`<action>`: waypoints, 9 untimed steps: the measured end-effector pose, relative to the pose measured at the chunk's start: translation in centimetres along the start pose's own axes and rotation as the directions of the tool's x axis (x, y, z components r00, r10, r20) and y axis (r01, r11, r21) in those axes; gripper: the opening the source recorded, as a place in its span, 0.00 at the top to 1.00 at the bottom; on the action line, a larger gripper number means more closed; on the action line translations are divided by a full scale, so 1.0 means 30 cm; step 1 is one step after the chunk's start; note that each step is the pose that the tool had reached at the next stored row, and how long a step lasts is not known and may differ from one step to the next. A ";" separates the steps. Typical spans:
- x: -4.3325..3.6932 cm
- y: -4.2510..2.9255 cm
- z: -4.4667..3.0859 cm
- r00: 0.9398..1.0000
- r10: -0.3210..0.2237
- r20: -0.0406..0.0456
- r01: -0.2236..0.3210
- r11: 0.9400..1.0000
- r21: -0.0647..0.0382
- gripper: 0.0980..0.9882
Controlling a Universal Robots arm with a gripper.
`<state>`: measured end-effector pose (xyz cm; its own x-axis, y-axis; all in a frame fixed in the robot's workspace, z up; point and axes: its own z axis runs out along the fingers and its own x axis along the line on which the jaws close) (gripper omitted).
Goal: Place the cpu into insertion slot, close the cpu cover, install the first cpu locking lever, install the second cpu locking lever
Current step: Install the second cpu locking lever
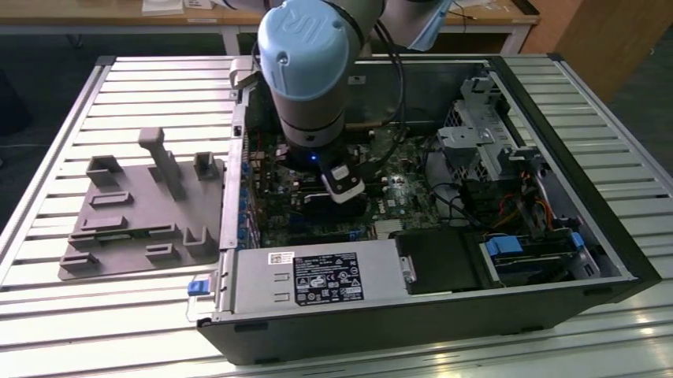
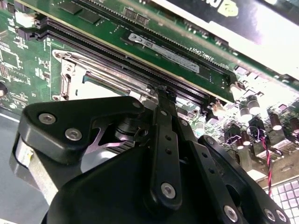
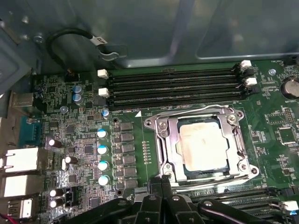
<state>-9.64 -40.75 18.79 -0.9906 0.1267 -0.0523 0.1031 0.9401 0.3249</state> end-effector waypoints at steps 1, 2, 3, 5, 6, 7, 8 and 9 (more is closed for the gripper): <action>0.001 0.000 0.001 1.000 0.000 0.000 0.000 1.000 0.000 1.00; 0.001 0.000 0.001 1.000 0.000 0.000 0.000 1.000 0.000 1.00; 0.003 0.000 0.002 1.000 0.000 0.000 0.000 1.000 0.000 1.00; 0.005 0.000 0.004 1.000 0.000 0.000 0.000 1.000 0.000 1.00; 0.005 0.000 0.005 1.000 0.000 0.000 0.000 1.000 0.000 1.00; 0.005 0.000 0.006 1.000 0.000 0.000 0.000 1.000 0.000 1.00; 0.005 0.000 0.006 1.000 0.000 0.000 0.000 1.000 0.000 1.00; 0.006 0.000 0.006 1.000 0.000 0.000 0.000 1.000 0.000 1.00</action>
<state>-9.79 -40.68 18.61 -0.9906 0.1266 -0.0521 0.1031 0.9401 0.3248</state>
